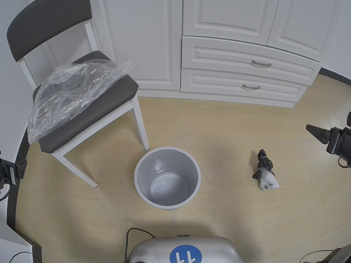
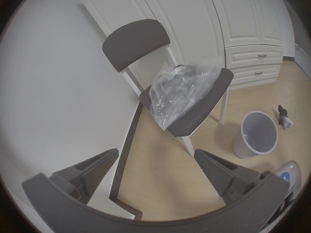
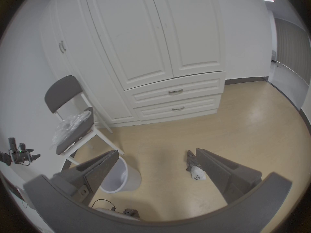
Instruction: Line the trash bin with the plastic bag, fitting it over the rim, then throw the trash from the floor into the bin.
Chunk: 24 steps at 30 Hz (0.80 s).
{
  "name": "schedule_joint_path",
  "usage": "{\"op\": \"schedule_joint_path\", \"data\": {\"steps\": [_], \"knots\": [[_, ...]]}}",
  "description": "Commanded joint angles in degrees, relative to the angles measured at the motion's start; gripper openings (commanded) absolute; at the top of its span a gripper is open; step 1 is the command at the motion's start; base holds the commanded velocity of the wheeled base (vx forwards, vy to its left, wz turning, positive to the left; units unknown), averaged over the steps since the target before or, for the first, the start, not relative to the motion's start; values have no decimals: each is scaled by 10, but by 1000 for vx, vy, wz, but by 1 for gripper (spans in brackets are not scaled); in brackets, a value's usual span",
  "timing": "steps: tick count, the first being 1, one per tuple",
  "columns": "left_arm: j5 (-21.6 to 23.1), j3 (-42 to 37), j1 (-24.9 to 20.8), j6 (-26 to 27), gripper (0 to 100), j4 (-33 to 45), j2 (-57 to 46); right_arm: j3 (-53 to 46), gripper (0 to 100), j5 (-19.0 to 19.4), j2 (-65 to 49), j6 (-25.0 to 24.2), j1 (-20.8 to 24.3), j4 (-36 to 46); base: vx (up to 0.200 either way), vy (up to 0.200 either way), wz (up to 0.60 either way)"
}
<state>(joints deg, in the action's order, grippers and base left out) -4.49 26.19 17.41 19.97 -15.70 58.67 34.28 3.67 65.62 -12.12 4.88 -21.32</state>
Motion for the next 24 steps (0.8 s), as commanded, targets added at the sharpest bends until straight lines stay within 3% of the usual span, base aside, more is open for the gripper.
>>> {"op": "schedule_joint_path", "data": {"steps": [1,7,24], "knots": [[2,-5,25,2,100,-45,77,5,100,-31,-39,-2,59,-3,0,0,0],[1,-15,26,0,100,-115,146,11,100,-73,-40,-3,94,-3,0,0,0],[-2,-10,40,-48,100,-299,296,17,100,-73,-39,-2,96,-7,0,0,0]]}}
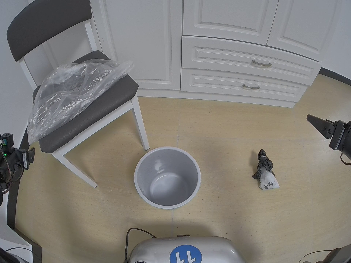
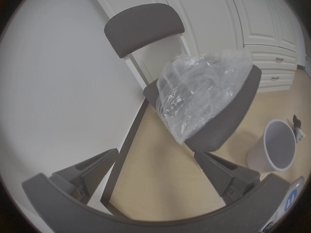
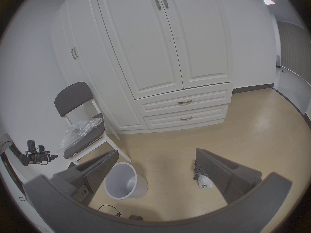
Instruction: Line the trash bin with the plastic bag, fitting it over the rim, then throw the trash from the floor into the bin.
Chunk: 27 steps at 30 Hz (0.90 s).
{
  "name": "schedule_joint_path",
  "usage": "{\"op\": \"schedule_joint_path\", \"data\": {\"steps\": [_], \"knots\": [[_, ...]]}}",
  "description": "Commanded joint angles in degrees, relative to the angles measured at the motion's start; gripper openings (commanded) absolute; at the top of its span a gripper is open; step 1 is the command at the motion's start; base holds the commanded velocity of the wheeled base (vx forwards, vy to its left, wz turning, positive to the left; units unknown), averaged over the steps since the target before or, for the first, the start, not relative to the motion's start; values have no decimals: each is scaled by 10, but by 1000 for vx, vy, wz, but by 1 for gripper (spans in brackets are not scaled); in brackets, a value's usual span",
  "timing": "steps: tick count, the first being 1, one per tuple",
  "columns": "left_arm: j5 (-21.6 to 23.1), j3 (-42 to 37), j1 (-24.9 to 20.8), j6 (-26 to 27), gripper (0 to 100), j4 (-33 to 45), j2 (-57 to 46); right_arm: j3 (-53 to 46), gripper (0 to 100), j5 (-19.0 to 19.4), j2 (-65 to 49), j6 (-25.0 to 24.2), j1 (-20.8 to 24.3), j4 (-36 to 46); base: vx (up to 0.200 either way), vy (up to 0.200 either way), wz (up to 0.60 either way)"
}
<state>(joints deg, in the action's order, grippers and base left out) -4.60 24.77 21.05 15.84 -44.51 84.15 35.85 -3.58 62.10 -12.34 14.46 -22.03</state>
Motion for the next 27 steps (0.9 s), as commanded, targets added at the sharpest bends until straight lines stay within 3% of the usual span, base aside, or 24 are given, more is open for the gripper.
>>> {"op": "schedule_joint_path", "data": {"steps": [1,5,11,21,27], "knots": [[-2,4,4,-12,100,-26,43,1,100,1,-5,0,0,0,0,0,0],[-2,5,3,-43,100,-67,37,7,100,0,-7,0,0,0,0,0,0],[-2,22,4,-70,100,-70,27,9,100,0,-6,0,0,0,0,0,0],[-2,107,28,-178,100,-61,35,9,100,0,3,-1,0,-1,0,0,0],[28,107,43,-183,100,-43,40,8,100,0,7,-1,5,0,0,0,0]]}}
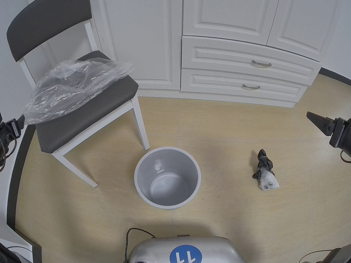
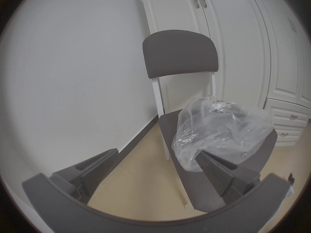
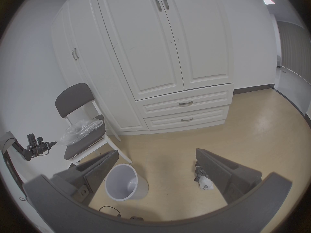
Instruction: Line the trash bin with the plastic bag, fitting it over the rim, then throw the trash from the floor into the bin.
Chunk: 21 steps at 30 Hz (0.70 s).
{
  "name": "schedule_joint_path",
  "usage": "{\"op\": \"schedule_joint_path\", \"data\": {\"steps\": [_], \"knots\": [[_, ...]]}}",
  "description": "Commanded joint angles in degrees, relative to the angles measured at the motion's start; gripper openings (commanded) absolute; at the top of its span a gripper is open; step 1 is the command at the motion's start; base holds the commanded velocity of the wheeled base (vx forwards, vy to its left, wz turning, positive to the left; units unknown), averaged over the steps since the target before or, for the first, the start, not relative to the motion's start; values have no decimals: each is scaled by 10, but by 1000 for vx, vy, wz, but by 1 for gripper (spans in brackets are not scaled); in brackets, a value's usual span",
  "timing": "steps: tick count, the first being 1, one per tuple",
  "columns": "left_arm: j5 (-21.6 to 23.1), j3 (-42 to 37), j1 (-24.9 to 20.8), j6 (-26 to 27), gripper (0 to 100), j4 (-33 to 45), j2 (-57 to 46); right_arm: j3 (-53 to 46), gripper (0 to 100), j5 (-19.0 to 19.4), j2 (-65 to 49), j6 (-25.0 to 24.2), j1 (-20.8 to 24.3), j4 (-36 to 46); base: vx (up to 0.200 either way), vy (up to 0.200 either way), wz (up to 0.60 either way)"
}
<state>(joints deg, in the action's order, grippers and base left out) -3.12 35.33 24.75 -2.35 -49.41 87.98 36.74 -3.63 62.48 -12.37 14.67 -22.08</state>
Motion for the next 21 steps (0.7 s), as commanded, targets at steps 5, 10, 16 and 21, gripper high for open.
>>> {"op": "schedule_joint_path", "data": {"steps": [5,10,16,21], "knots": [[40,-5,-13,-3,100,26,14,-1,100,-1,3,0,4,0,0,0,0],[38,-5,-25,-17,100,17,42,-1,100,-1,3,0,3,0,0,0,0],[38,2,-19,-17,100,12,81,-1,100,-1,10,0,4,0,0,0,0],[38,11,-14,-20,100,-7,105,-2,100,-1,13,-1,4,0,0,0,0]]}}
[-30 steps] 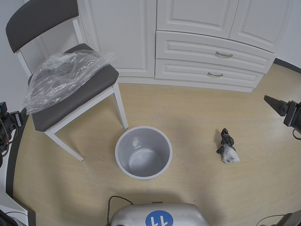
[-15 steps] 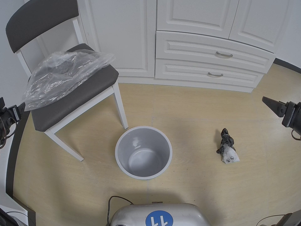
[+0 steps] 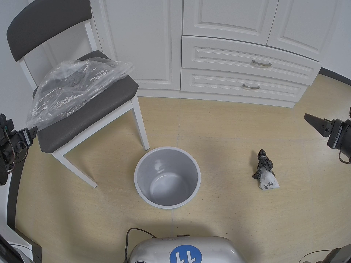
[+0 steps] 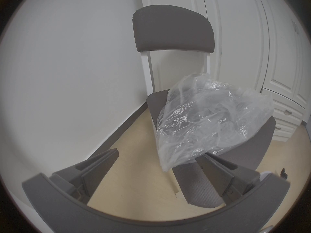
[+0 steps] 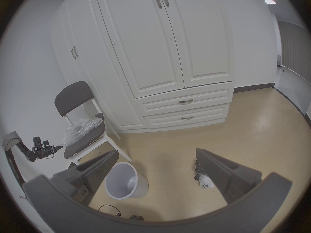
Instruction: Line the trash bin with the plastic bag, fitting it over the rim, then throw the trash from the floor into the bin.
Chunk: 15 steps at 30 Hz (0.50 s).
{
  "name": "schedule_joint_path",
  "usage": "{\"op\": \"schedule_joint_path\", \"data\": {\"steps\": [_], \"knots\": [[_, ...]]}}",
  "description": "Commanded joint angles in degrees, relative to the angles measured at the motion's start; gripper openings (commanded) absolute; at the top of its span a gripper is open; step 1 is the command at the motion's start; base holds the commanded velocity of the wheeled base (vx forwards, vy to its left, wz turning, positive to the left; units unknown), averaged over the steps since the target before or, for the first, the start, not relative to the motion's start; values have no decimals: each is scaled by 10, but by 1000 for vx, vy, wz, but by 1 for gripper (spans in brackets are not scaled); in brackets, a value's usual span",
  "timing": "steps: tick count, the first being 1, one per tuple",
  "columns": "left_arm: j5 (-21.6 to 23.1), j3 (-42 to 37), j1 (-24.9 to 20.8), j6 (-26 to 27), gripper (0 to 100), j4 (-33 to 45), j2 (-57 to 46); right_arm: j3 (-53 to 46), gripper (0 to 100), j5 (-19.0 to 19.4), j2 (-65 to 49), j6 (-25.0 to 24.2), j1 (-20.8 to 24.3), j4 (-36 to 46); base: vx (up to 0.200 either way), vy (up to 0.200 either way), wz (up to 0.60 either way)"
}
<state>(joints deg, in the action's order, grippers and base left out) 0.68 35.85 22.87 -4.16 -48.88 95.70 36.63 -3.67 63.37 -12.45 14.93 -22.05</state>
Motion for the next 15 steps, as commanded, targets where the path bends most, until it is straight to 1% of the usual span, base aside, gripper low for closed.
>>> {"op": "schedule_joint_path", "data": {"steps": [1,4,8,15], "knots": [[0,7,6,-1,100,-20,32,-1,100,0,4,0,1,0,0,0,0],[0,9,9,-9,100,-46,40,-1,100,0,5,0,1,0,0,0,0],[3,14,11,-44,100,-73,40,-1,100,0,5,0,1,0,0,0,0],[9,18,12,-45,100,-79,48,-2,100,1,7,0,1,0,0,0,0]]}}
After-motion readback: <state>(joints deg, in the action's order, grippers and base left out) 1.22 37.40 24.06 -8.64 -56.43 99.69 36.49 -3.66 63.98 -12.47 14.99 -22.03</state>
